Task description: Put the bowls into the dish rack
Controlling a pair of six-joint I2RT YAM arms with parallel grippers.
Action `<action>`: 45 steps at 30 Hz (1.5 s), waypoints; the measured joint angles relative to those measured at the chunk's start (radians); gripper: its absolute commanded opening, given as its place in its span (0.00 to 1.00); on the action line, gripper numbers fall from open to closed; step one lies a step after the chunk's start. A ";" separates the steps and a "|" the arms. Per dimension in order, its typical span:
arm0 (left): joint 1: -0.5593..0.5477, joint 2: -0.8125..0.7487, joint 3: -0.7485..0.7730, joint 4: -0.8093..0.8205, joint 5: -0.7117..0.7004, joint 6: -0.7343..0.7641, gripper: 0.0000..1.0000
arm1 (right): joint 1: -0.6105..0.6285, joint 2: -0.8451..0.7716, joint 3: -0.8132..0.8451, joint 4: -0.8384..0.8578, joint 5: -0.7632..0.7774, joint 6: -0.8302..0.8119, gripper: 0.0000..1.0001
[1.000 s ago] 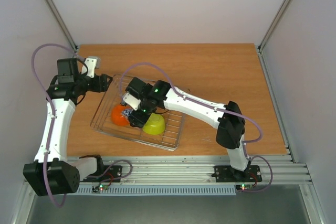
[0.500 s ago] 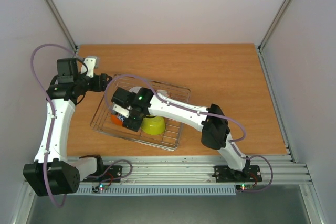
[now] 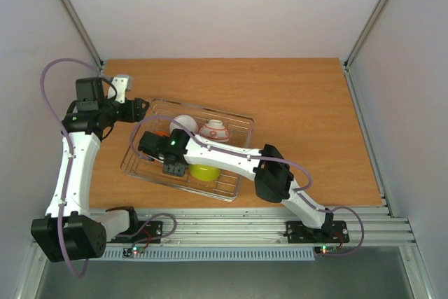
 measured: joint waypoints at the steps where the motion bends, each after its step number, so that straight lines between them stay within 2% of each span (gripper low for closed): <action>1: 0.000 0.000 0.000 0.001 0.000 0.000 0.72 | 0.003 0.006 0.001 0.000 0.021 -0.005 0.01; 7: 0.001 0.000 0.000 0.004 -0.001 0.000 0.72 | 0.025 0.029 0.006 -0.007 0.106 -0.026 0.01; 10: 0.001 0.000 0.000 0.004 -0.001 0.000 0.72 | 0.033 0.036 0.006 -0.007 0.132 -0.031 0.07; 12: 0.001 0.000 0.000 0.005 -0.001 0.000 0.72 | 0.035 0.039 0.006 -0.006 0.145 -0.033 0.19; 14: 0.001 0.000 -0.001 0.005 -0.001 0.000 0.72 | 0.035 0.039 0.006 -0.007 0.154 -0.033 0.41; 15: 0.001 0.000 -0.001 0.005 -0.001 0.000 0.72 | 0.035 0.039 0.006 -0.006 0.158 -0.033 0.49; 19: 0.001 0.000 -0.001 0.005 -0.001 0.000 0.72 | 0.035 0.038 0.000 0.003 0.162 -0.034 0.69; 23: 0.001 -0.003 -0.002 0.005 -0.002 0.000 0.72 | 0.036 0.021 -0.041 0.033 0.162 -0.038 0.82; 31: 0.007 -0.006 -0.003 0.005 -0.003 0.000 0.72 | 0.036 -0.017 -0.077 0.069 0.171 -0.053 0.92; 45: 0.014 -0.017 -0.003 0.005 -0.002 0.000 0.72 | 0.043 -0.079 -0.108 0.078 0.133 -0.052 0.93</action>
